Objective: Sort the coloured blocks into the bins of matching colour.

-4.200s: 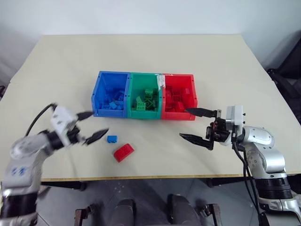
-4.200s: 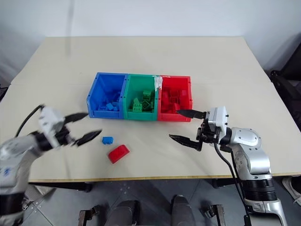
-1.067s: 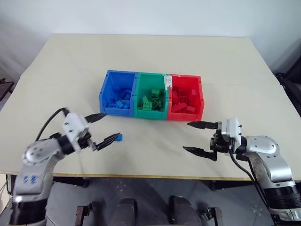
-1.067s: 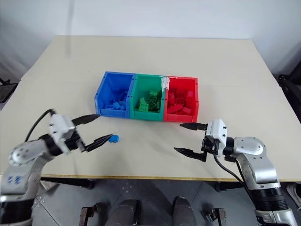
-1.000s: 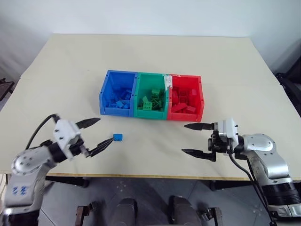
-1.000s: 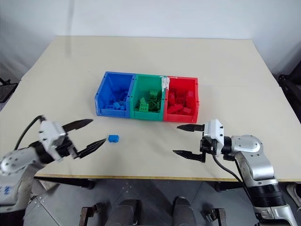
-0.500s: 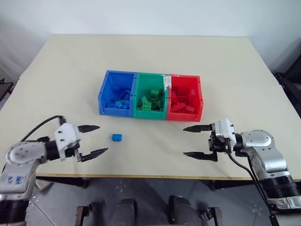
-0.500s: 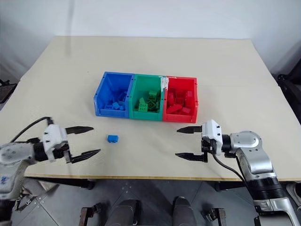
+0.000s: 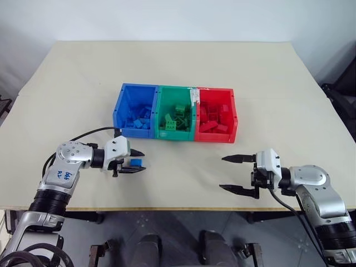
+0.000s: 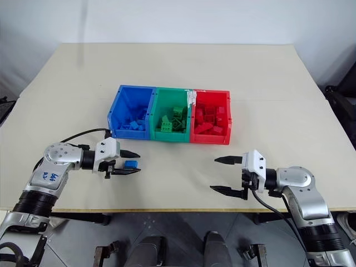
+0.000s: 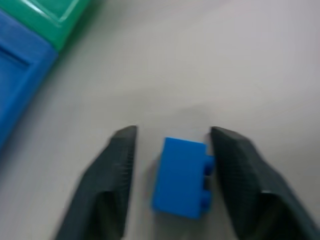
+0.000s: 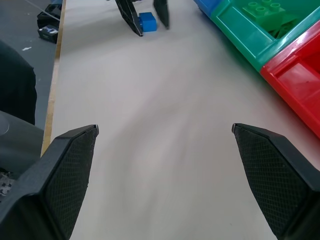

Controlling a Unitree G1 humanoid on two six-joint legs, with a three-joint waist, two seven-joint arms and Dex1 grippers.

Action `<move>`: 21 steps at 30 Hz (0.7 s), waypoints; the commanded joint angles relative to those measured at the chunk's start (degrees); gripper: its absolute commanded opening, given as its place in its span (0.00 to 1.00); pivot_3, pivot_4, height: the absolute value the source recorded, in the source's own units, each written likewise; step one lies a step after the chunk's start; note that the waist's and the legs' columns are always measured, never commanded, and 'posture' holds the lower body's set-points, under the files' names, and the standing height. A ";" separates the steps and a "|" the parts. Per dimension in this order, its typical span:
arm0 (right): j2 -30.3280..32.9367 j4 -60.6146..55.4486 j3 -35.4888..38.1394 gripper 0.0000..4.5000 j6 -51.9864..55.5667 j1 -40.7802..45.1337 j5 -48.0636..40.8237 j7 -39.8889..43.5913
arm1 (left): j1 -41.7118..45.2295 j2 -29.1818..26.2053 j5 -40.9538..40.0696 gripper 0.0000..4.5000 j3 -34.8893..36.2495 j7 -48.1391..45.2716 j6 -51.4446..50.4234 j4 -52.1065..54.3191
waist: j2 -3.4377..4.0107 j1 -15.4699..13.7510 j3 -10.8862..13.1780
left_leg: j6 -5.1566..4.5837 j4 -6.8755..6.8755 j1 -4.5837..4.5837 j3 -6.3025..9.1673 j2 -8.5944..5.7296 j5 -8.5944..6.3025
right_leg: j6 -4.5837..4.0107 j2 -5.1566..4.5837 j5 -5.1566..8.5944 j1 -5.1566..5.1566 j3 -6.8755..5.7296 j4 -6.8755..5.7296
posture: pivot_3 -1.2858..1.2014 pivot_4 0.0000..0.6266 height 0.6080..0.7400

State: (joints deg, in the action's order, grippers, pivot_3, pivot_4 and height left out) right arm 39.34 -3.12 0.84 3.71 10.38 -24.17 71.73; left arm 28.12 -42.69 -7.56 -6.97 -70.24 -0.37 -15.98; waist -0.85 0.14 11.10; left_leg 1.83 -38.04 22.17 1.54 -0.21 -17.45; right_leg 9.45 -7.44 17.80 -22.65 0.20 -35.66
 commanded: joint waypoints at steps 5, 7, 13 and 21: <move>1.33 -3.48 3.20 1.00 0.08 -2.54 -1.38 -0.87 | -0.26 -1.95 1.19 0.20 -0.15 -0.38 -0.13 0.09 | 0.00 0.05 0.00 | -0.01 0.00 -0.02 -0.01 0.00 0.00 | 0.00 0.00 0.00 0.00 0.02 0.00 | 0.52 0.24 1.00; 0.87 -3.86 3.84 1.00 0.03 -2.90 -1.62 -1.63 | 0.18 -0.57 -0.56 0.20 1.13 0.54 0.37 0.37 | 0.00 -0.01 0.00 | -0.01 0.00 -0.02 0.00 0.01 0.00 | 0.00 0.00 0.00 0.00 0.02 -0.01 | 0.52 0.24 1.00; -4.44 -7.87 9.11 1.00 1.77 -3.67 -7.86 -9.36 | 3.34 7.39 -13.29 0.20 10.31 7.30 -7.39 7.39 | -0.01 -0.32 0.01 | 0.00 -0.12 0.10 0.12 -0.01 0.00 | 0.03 -0.02 -0.02 0.00 -0.01 -0.04 | 0.52 0.24 1.00; -8.36 -13.79 11.47 1.00 3.16 -3.77 -8.86 -19.21 | 18.73 13.49 -9.75 0.20 16.44 29.07 -9.29 -4.23 | -0.02 -0.38 0.00 | 0.06 -0.09 0.06 0.13 -0.06 0.04 | 0.04 -0.02 -0.02 0.00 -0.02 -0.09 | 0.52 0.24 1.00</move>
State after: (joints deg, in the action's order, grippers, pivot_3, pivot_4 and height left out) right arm 30.97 -14.11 11.54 6.56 6.82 -32.08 53.58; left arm 45.68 -29.69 -17.35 8.36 -43.11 -10.66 -18.29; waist -0.87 -0.24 11.10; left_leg 1.89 -38.13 22.23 1.67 -0.27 -17.41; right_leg 9.49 -7.46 17.78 -22.64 0.17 -35.75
